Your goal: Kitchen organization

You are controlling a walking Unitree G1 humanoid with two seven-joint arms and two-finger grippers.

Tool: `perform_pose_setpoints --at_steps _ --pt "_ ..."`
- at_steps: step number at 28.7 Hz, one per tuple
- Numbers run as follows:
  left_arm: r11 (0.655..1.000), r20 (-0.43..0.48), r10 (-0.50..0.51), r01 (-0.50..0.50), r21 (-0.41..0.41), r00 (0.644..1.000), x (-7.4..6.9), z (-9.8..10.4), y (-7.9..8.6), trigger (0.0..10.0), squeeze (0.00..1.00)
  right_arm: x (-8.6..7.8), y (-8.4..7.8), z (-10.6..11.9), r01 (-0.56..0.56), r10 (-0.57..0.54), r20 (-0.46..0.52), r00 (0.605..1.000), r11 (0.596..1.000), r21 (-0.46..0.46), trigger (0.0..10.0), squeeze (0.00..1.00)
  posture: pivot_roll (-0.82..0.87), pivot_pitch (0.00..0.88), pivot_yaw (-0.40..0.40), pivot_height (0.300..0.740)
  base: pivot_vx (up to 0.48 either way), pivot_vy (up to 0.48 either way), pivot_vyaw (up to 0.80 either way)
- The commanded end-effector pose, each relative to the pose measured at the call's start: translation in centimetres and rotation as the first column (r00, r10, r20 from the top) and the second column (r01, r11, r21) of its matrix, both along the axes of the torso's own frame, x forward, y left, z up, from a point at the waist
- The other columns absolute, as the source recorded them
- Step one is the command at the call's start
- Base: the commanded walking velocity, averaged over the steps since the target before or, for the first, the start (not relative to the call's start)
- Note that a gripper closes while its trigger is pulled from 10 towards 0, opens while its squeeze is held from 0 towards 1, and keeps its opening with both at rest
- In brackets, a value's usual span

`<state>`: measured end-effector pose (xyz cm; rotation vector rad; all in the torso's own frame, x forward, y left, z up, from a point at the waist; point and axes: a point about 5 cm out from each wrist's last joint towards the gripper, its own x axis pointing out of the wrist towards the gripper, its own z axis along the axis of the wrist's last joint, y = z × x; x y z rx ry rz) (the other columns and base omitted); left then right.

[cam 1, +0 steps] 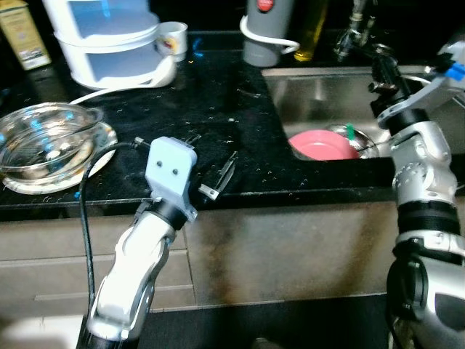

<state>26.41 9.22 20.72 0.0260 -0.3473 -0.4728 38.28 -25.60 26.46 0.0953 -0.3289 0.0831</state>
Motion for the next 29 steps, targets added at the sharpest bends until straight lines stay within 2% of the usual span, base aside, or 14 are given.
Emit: perform_pose_setpoints --at_steps 1,4,5,6,9,11,12,13,17,21,23,26,27,29 --pt "1.000 -0.003 -0.001 0.001 -0.007 1.000 0.0 0.1 0.2 10.0 0.00 0.1 0.4 0.6 0.027 -0.026 0.004 1.000 0.993 -0.113 0.0 0.00 0.05 0.072 -0.019 0.740 0.000 0.000 -0.80" --pt "1.000 -0.003 -0.001 0.001 -0.009 1.000 0.0 0.1 0.1 10.0 0.00 0.5 2.0 0.0 -0.011 0.006 -0.025 1.000 0.978 -0.207 0.0 0.00 0.05 0.074 -0.019 0.740 0.000 0.000 -0.39" --pt "1.000 -0.003 -0.001 0.001 -0.009 1.000 0.0 0.1 0.1 10.0 0.00 0.5 2.0 0.0 -0.011 0.006 -0.025 1.000 0.978 -0.207 0.0 0.00 0.05 0.074 -0.019 0.740 0.000 0.000 0.00" --pt "1.000 -0.002 -0.002 0.002 -0.010 1.000 0.0 0.1 0.1 10.0 0.00 0.6 2.6 -0.1 -0.026 0.019 -0.031 0.999 0.973 -0.229 1.2 0.00 0.05 0.076 -0.020 0.740 0.000 0.000 0.00" --pt "1.000 -0.002 -0.002 0.002 -0.010 1.000 0.0 0.1 0.0 10.0 0.00 0.8 3.2 -0.2 -0.035 0.026 -0.038 0.999 0.967 -0.252 1.2 0.00 0.05 0.078 -0.021 0.740 0.000 0.000 0.00" --pt "1.000 -0.002 -0.001 0.001 -0.015 1.000 -0.1 0.1 -0.1 10.0 0.00 1.4 4.7 0.6 -0.046 0.040 -0.024 0.999 0.954 -0.298 7.4 0.00 0.05 0.083 -0.029 0.740 0.000 0.000 0.00" --pt "1.000 -0.002 -0.001 0.001 -0.015 1.000 -0.1 0.1 -0.1 10.0 0.00 1.4 4.7 0.6 -0.046 0.040 -0.024 0.999 0.954 -0.298 7.4 0.00 0.05 0.083 -0.029 0.740 0.000 0.000 0.00" --pt "1.000 -0.004 0.002 -0.002 -0.017 1.000 -0.2 0.1 0.0 10.0 0.00 1.8 5.5 1.1 -0.062 0.058 -0.024 0.998 0.951 -0.303 10.0 0.00 0.06 0.085 -0.033 0.740 0.000 0.000 0.00" --pt "1.000 -0.009 0.007 -0.007 -0.022 1.000 -0.4 0.0 -0.1 10.0 0.00 2.5 6.9 2.1 -0.078 0.073 -0.027 0.997 0.939 -0.335 10.0 0.00 0.05 0.091 -0.040 0.740 0.000 0.000 -0.80" --pt "1.000 -0.009 0.007 -0.008 -0.024 1.000 -0.4 0.0 -0.1 10.0 0.00 2.6 7.2 1.9 -0.086 0.078 -0.038 0.996 0.932 -0.352 10.0 0.00 0.05 0.092 -0.042 0.740 0.000 0.000 -0.80" --pt "1.000 -0.008 0.009 -0.009 -0.029 1.000 -0.4 0.1 -0.2 10.0 0.00 2.9 7.8 1.1 -0.108 0.079 -0.090 0.993 0.915 -0.389 10.0 0.00 0.05 0.097 -0.046 0.740 0.000 0.000 -0.80" --pt "0.999 -0.008 0.008 -0.008 -0.031 1.000 -0.4 0.1 -0.3 10.0 0.00 3.2 8.6 0.3 -0.144 0.083 -0.152 0.985 0.879 -0.455 10.0 0.00 0.05 0.101 -0.049 0.740 0.000 0.000 0.00" --pt "0.999 -0.008 0.008 -0.008 -0.031 1.000 -0.4 0.1 -0.3 10.0 0.00 3.2 8.6 0.3 -0.144 0.083 -0.152 0.985 0.879 -0.455 10.0 0.00 0.05 0.101 -0.049 0.740 0.000 0.000 0.00" --pt "0.999 -0.007 0.007 -0.007 -0.033 1.000 -0.5 0.2 -0.4 10.0 0.00 3.4 9.7 -0.1 -0.191 0.102 -0.196 0.975 0.833 -0.519 10.0 0.00 0.06 0.105 -0.055 0.740 0.000 0.000 0.00"
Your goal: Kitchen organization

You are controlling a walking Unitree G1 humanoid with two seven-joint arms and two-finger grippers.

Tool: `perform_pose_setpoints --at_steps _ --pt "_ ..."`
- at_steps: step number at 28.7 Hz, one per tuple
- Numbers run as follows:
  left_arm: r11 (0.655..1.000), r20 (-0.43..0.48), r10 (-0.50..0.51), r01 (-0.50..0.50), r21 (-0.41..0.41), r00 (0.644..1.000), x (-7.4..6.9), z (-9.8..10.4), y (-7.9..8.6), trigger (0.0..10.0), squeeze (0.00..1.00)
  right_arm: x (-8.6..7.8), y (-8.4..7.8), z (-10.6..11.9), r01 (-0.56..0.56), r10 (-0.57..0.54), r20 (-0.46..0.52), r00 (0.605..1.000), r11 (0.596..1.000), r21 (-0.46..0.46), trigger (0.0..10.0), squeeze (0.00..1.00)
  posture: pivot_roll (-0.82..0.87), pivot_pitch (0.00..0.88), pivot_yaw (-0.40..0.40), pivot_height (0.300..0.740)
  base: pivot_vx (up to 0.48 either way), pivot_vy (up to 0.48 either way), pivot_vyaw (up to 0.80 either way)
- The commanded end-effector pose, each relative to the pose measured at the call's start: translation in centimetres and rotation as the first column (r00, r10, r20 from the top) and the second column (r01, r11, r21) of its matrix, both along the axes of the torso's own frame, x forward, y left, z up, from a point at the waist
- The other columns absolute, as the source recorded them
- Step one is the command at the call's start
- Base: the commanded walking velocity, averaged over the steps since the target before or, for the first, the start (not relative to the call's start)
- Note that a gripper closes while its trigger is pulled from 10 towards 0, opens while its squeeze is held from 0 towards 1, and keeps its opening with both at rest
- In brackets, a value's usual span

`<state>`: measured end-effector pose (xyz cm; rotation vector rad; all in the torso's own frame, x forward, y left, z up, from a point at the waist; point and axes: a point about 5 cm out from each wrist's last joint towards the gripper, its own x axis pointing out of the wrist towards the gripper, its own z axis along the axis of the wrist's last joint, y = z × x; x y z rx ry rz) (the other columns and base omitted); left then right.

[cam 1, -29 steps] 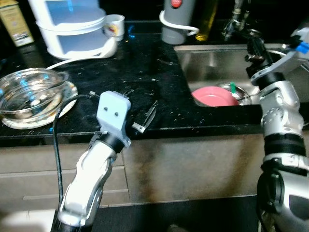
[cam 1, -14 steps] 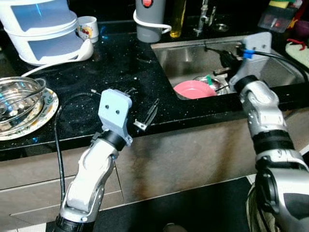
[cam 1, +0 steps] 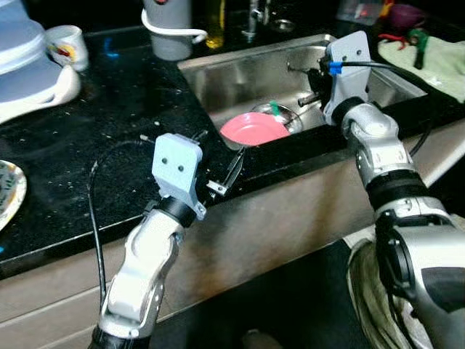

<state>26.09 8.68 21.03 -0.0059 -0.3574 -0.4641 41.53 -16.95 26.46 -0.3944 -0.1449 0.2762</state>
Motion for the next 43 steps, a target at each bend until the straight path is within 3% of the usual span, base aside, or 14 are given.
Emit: perform_pose_setpoints --at_steps 1,10,24,25,26,33,34,35,36,37,38,40,41,43 --pt "1.000 -0.010 0.004 -0.004 0.001 1.000 -0.2 -0.1 0.1 10.0 0.00 0.1 1.1 -0.1 -0.035 0.034 -0.022 0.999 0.999 -0.042 10.0 0.00 0.06 0.105 -0.055 0.740 0.000 0.000 0.00" --pt "1.000 -0.010 0.011 -0.011 -0.010 1.000 -0.5 0.0 0.0 10.0 0.00 0.7 4.8 -0.4 -0.158 0.112 -0.163 0.980 0.940 -0.304 10.0 0.00 0.06 0.107 -0.071 0.740 0.000 0.000 0.00" --pt "1.000 -0.020 0.018 -0.018 -0.017 1.000 -1.0 -0.1 -0.1 10.0 0.00 1.1 5.0 -0.2 -0.108 -0.022 -0.233 0.972 0.841 -0.531 10.0 0.00 0.07 0.123 -0.081 0.740 0.000 0.000 0.00" --pt "1.000 -0.021 0.018 -0.018 -0.017 1.000 -1.1 -0.1 -0.1 10.0 0.00 1.1 5.0 -0.1 -0.113 -0.021 -0.238 0.971 0.837 -0.536 10.0 0.32 0.07 0.124 -0.078 0.740 0.000 0.000 0.00" --pt "1.000 -0.022 0.018 -0.019 -0.017 1.000 -1.1 -0.1 -0.1 10.0 0.00 1.1 5.0 0.0 -0.117 -0.019 -0.241 0.970 0.835 -0.538 10.0 1.00 0.07 0.128 -0.076 0.740 0.000 0.000 0.00" --pt "1.000 -0.025 0.020 -0.021 -0.017 0.999 -1.1 -0.1 -0.1 10.0 0.00 1.3 4.4 0.9 -0.071 -0.037 -0.210 0.977 0.873 -0.483 10.0 1.00 0.07 0.128 -0.071 0.740 0.000 0.000 0.00" --pt "1.000 -0.026 0.021 -0.022 -0.016 0.999 -1.1 -0.1 0.0 10.0 0.00 1.3 4.3 1.8 -0.051 -0.014 -0.166 0.986 0.923 -0.381 10.0 0.21 0.07 0.127 -0.067 0.740 0.000 0.000 0.00" --pt "1.000 -0.026 0.022 -0.023 -0.015 0.999 -1.1 -0.1 0.1 10.0 0.00 1.2 4.6 3.2 -0.084 0.062 -0.106 0.992 0.974 -0.211 10.0 0.09 0.07 0.125 -0.062 0.740 0.000 0.000 0.00" --pt "1.000 -0.025 0.022 -0.023 -0.012 0.999 -1.0 -0.1 0.1 10.0 0.00 0.9 5.0 4.7 -0.164 0.164 -0.035 0.986 0.986 0.016 10.0 0.00 0.07 0.124 -0.059 0.740 0.000 0.000 0.00" --pt "1.000 -0.025 0.022 -0.023 -0.011 0.999 -0.9 -0.1 0.1 10.0 0.00 0.7 5.1 5.6 -0.226 0.224 0.028 0.974 0.962 0.155 10.0 0.00 0.07 0.124 -0.058 0.740 0.000 0.000 0.00" --pt "1.000 -0.025 0.022 -0.023 -0.011 0.999 -0.9 -0.1 0.1 10.0 0.00 0.7 5.1 5.6 -0.226 0.224 0.028 0.974 0.962 0.155 10.0 0.00 0.07 0.124 -0.058 0.740 0.000 0.000 0.00" --pt "1.000 -0.022 0.021 -0.021 -0.008 1.000 -0.8 0.0 0.1 10.0 0.00 -0.3 5.3 6.5 -0.418 0.383 0.168 0.908 0.816 0.399 10.0 0.00 0.07 0.118 -0.050 0.740 0.000 0.000 0.00" --pt "1.000 -0.021 0.020 -0.020 -0.007 1.000 -0.8 0.0 0.2 10.0 0.00 -0.7 5.3 6.6 -0.474 0.425 0.211 0.880 0.756 0.452 10.0 0.00 0.07 0.117 -0.050 0.740 0.000 0.000 0.00" --pt "1.000 -0.017 0.021 -0.021 -0.004 1.000 -0.7 0.1 0.3 10.0 0.00 -1.4 5.0 5.4 -0.515 0.452 0.250 0.856 0.702 0.492 10.0 0.00 0.07 0.112 -0.046 0.740 0.000 0.000 0.00"
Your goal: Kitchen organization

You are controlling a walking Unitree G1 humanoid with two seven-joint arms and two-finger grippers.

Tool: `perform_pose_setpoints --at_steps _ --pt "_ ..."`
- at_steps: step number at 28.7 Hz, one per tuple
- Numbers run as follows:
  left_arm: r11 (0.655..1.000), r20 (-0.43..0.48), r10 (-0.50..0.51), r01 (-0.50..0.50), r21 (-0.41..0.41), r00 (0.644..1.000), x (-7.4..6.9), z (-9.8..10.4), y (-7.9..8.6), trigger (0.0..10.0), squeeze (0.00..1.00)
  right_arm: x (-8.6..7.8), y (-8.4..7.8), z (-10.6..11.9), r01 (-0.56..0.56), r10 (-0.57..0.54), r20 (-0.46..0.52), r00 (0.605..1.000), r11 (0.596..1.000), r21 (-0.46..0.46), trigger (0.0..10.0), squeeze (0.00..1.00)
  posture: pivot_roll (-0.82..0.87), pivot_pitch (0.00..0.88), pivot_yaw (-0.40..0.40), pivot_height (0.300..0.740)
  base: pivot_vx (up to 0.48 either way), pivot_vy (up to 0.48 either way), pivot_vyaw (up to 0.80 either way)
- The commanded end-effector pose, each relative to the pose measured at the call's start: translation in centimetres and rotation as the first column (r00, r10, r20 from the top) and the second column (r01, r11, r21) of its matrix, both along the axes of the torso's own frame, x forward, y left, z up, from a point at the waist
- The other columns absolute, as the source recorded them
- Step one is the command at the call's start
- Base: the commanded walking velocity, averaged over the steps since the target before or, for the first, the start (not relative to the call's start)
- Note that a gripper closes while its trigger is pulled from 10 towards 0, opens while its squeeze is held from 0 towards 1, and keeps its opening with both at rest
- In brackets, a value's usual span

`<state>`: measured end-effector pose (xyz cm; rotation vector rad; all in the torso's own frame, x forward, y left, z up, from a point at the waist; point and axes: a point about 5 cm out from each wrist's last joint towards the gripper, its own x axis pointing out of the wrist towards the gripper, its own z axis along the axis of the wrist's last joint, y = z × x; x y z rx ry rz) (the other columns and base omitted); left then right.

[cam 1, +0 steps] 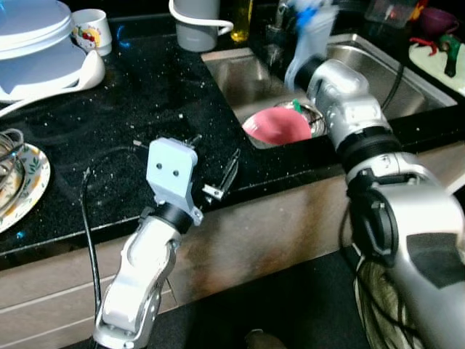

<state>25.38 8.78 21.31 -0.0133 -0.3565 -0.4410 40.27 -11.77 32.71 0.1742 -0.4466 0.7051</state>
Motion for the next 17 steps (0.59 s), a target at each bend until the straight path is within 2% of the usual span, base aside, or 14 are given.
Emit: perform_pose_setpoints --at_steps 1,5,8,9,13,17 --pt "1.000 -0.011 0.001 -0.001 0.009 1.000 0.1 -0.1 0.3 10.0 0.00 -0.2 -0.4 -1.6 -0.020 0.022 -0.040 0.999 0.999 0.050 10.0 0.00 0.07 0.106 -0.044 0.740 0.000 0.000 0.00" --pt "1.000 0.003 0.009 -0.009 0.017 1.000 0.4 0.2 0.6 10.0 0.00 -1.4 -1.0 -3.5 -0.073 0.080 -0.044 0.996 0.988 0.136 10.0 0.00 0.07 0.097 -0.041 0.740 0.000 0.000 0.79" --pt "1.000 0.005 0.011 -0.011 0.019 1.000 0.4 0.3 0.6 10.0 0.00 -1.6 -1.1 -3.7 -0.083 0.090 -0.042 0.995 0.986 0.143 10.0 0.00 0.07 0.094 -0.039 0.740 0.000 0.000 0.79" --pt "1.000 0.008 0.010 -0.010 0.021 1.000 0.5 0.3 0.6 10.0 0.00 -1.9 -0.8 -4.4 -0.113 0.119 -0.045 0.992 0.986 0.125 10.0 0.00 0.07 0.091 -0.039 0.740 0.000 0.000 0.79" --pt "1.000 0.016 0.009 -0.010 0.027 1.000 0.5 0.4 0.6 10.0 0.00 -2.8 -0.3 -5.1 -0.173 0.179 -0.042 0.983 0.977 0.126 10.0 0.00 0.08 0.088 -0.041 0.740 0.000 0.000 0.79" --pt "0.999 0.039 0.021 -0.023 0.036 0.999 0.7 1.0 0.7 10.0 0.00 -3.8 -0.1 -5.2 -0.231 0.238 -0.023 0.971 0.958 0.172 10.0 0.00 0.08 0.084 -0.042 0.740 0.000 0.000 0.79"
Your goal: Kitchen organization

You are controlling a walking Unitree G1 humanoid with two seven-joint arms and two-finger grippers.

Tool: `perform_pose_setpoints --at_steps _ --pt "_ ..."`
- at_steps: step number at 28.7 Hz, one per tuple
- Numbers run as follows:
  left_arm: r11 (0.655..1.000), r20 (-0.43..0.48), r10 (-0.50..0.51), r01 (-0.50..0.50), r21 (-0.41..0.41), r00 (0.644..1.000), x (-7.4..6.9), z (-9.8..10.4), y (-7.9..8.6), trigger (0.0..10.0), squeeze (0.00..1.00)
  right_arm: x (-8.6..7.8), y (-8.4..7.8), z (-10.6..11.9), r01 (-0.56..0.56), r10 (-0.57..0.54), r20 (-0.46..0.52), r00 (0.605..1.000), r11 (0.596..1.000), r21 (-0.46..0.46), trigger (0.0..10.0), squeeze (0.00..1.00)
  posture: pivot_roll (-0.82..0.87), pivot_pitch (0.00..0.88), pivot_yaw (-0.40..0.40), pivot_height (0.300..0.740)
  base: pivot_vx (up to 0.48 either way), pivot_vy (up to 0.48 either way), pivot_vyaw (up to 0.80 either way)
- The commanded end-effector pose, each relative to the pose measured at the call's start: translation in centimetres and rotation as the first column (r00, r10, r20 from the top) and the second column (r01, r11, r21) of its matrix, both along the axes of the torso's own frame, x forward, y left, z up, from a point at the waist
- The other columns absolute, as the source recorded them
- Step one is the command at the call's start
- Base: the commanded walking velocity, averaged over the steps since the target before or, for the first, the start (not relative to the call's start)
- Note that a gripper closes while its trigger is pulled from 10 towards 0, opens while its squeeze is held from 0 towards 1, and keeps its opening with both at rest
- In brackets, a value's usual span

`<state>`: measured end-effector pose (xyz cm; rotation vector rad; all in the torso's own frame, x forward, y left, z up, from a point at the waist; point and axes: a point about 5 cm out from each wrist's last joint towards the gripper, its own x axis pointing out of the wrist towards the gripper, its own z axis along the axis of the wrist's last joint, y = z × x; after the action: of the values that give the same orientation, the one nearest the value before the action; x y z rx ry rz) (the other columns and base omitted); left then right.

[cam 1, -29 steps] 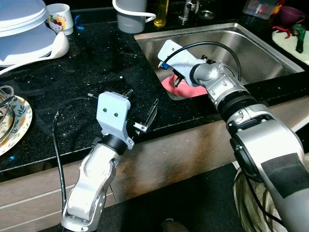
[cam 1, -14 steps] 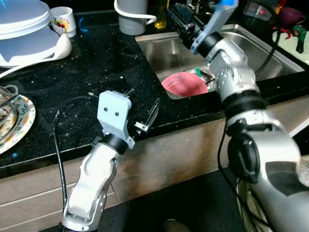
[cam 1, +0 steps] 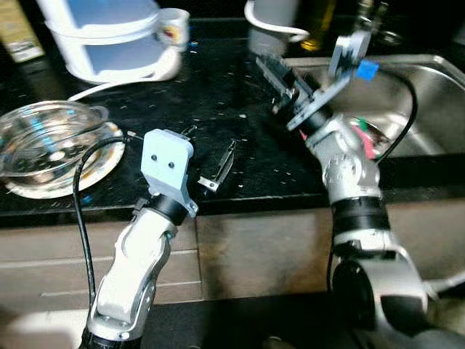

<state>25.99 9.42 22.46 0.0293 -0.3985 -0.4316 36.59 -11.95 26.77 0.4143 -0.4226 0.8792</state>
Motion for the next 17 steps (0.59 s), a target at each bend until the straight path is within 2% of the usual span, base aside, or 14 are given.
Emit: perform_pose_setpoints --at_steps 1,2,4,8,10,17 --pt "1.000 0.020 0.018 -0.018 0.021 1.000 0.2 0.6 0.2 10.0 0.00 -0.9 -0.1 1.0 -0.062 0.059 0.036 0.998 0.995 0.076 10.0 0.00 0.08 0.083 -0.041 0.740 0.000 0.000 0.79" --pt "0.999 0.041 0.025 -0.027 0.035 0.999 0.3 1.1 0.4 10.0 0.00 -1.6 0.0 1.0 -0.115 0.110 0.049 0.993 0.987 0.109 10.0 0.00 0.07 0.080 -0.040 0.740 0.000 0.000 0.79" --pt "0.999 0.055 0.031 -0.033 0.043 0.998 0.3 1.5 0.5 10.0 0.00 -2.1 0.0 1.1 -0.151 0.144 0.060 0.988 0.980 0.127 10.0 0.00 0.07 0.080 -0.040 0.740 0.000 0.000 0.79" --pt "0.993 0.142 0.067 -0.080 0.085 0.988 0.6 3.7 1.6 10.0 0.00 -4.3 1.5 -0.2 -0.293 0.288 0.080 0.954 0.955 0.053 10.0 0.00 0.07 0.078 -0.034 0.740 0.000 0.000 0.79" --pt "0.990 0.170 0.081 -0.099 0.097 0.982 0.7 4.5 2.2 10.0 0.00 -4.9 2.0 -0.7 -0.318 0.315 0.073 0.946 0.948 0.024 10.0 0.00 0.07 0.078 -0.033 0.740 0.000 0.000 0.79" --pt "0.986 0.205 0.097 -0.123 0.115 0.974 0.8 5.6 3.2 10.0 0.00 -5.0 2.0 -1.5 -0.300 0.300 0.036 0.953 0.954 0.000 10.0 0.00 0.08 0.068 -0.027 0.740 0.000 0.000 0.79"
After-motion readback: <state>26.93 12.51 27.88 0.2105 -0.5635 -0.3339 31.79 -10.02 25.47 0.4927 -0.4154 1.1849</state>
